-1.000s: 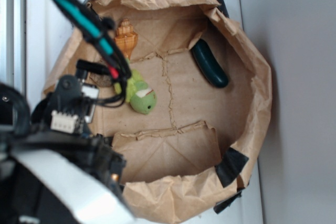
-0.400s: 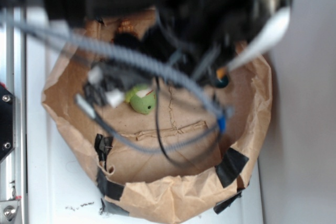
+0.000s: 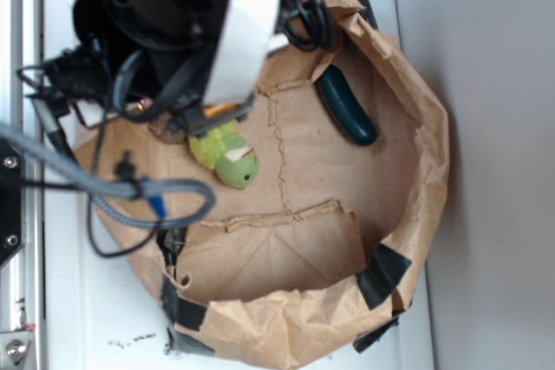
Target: Grab the shell.
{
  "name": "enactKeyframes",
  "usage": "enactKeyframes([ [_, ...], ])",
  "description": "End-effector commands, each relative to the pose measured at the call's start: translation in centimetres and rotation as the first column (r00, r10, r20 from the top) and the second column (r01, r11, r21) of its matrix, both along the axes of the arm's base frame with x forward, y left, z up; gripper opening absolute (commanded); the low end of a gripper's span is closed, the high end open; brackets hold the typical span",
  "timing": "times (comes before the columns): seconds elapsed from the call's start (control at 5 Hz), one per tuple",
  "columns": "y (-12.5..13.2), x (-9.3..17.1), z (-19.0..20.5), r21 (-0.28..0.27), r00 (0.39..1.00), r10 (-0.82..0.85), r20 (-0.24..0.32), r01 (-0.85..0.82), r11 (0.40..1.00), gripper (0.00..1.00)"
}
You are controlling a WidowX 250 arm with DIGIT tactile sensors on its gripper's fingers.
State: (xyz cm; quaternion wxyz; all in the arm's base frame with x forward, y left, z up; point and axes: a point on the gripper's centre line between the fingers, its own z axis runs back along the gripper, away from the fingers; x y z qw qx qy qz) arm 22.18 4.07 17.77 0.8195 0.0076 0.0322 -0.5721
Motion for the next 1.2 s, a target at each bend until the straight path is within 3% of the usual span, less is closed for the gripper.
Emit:
enactKeyframes([
  [0.0, -1.4, 1.4, -0.4, -0.022, 1.0, -0.012, -0.025, 0.011, 1.0, 1.0],
  [0.4, -0.6, 2.3, -4.5, 0.002, 0.991, -0.132, 0.036, 0.132, 0.991, 1.0],
  [0.6, 0.9, 3.0, -7.1, 0.031, 0.991, -0.132, 0.008, 0.132, 0.991, 1.0],
  [0.8, 0.6, 1.3, -9.2, 0.039, 0.994, -0.109, -0.032, 0.111, 0.993, 1.0],
  [1.0, -0.5, 0.3, -8.0, 0.023, 0.997, -0.073, 0.022, 0.073, 0.997, 1.0],
])
